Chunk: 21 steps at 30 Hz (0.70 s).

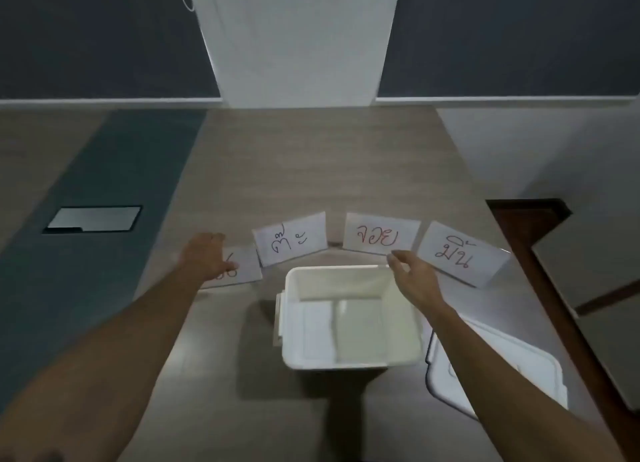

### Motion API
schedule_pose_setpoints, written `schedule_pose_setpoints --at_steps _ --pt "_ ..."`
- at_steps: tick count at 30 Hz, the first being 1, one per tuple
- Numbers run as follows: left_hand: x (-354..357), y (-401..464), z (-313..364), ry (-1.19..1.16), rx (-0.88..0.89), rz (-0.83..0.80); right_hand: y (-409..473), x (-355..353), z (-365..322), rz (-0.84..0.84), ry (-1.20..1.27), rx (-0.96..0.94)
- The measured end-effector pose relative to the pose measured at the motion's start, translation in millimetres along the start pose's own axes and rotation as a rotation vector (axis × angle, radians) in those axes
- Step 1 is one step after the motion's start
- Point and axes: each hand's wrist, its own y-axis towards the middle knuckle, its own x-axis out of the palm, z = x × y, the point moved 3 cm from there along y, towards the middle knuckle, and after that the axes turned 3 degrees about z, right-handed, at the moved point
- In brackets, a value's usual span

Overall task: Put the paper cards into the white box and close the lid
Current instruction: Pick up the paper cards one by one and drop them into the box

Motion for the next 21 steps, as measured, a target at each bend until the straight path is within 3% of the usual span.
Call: schedule_pose_setpoints --at_steps 4,8,11,16,21 --pt "6.9 8.4 -6.9 0.010 0.023 -0.071 -14.0 7.2 16.7 -0.026 0.169 0.146" --pt "15.0 15.6 -7.5 0.060 0.077 -0.095 -12.8 21.0 22.8 -0.154 0.558 0.406" --pt "16.6 16.9 -12.1 0.081 0.073 -0.077 -4.0 29.4 25.0 -0.189 0.563 0.419" --pt "-7.9 -2.6 -16.6 -0.062 0.085 0.121 0.0 34.2 10.3 -0.176 0.471 0.329" --pt "-58.2 -40.9 10.5 -0.057 0.161 0.356 0.5 39.4 6.2 -0.142 0.438 0.292"
